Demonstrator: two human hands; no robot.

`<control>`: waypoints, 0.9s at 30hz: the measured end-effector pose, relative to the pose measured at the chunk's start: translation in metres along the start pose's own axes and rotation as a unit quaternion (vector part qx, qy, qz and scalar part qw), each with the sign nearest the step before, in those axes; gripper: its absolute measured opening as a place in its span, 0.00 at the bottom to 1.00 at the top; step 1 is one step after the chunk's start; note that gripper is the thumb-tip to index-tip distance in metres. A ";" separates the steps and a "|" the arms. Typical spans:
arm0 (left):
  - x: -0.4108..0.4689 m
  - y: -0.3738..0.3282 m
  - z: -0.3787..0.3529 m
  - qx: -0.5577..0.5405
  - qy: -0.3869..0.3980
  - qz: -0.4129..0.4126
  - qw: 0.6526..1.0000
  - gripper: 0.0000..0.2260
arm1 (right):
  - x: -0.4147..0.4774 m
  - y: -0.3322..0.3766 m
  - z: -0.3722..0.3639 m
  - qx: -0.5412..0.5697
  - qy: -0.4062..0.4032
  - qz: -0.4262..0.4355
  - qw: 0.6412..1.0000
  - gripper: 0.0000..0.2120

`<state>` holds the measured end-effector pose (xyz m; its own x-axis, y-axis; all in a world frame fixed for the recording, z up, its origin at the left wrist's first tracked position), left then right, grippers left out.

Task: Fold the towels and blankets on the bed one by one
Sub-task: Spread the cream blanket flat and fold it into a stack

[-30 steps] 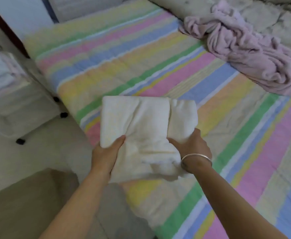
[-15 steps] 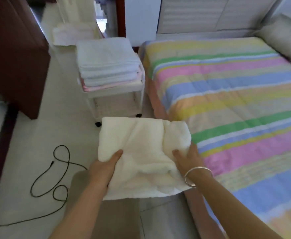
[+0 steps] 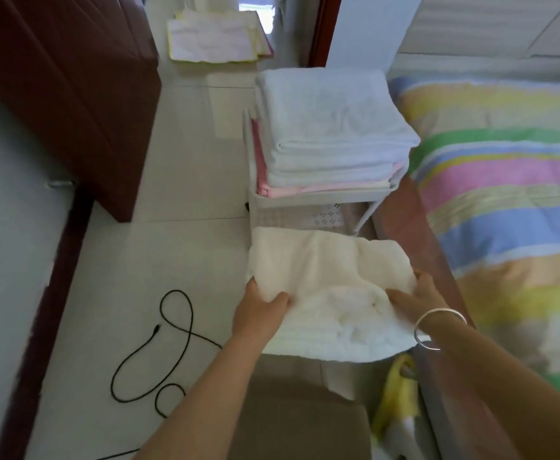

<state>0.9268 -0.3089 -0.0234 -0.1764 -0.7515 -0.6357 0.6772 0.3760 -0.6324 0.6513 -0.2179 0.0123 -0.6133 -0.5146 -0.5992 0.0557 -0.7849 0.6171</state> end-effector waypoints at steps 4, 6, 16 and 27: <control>0.058 -0.005 -0.042 0.015 -0.031 0.004 0.999 0.25 | 0.078 0.013 -0.003 -0.048 0.050 0.066 0.995 0.34; 0.098 -0.008 -0.061 0.020 -0.086 0.009 0.996 0.27 | 0.117 0.015 -0.012 -0.087 0.082 0.097 0.988 0.35; 0.246 -0.033 -0.075 0.093 -0.282 -0.025 0.955 0.27 | 0.247 0.043 -0.079 -0.128 0.090 0.268 0.951 0.35; 0.379 -0.025 -0.083 0.065 -0.371 -0.109 0.920 0.26 | 0.385 0.050 -0.140 -0.022 -0.060 0.293 0.954 0.31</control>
<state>0.7836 -0.5583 -0.2857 0.1857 -0.9826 0.0074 0.7722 0.1413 -0.6195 0.5284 -0.5032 -0.2591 -0.5518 -0.8287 -0.0936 0.4480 -0.3892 0.8049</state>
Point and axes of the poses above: each hand's wrist, its own x-axis towards the middle knuckle, its own z-axis out of the back of the hand, y = z × x, the point moved 5 cm from there along x, towards the middle knuckle, and after that the axes turned 14 degrees about x, right-handed, at the moved point
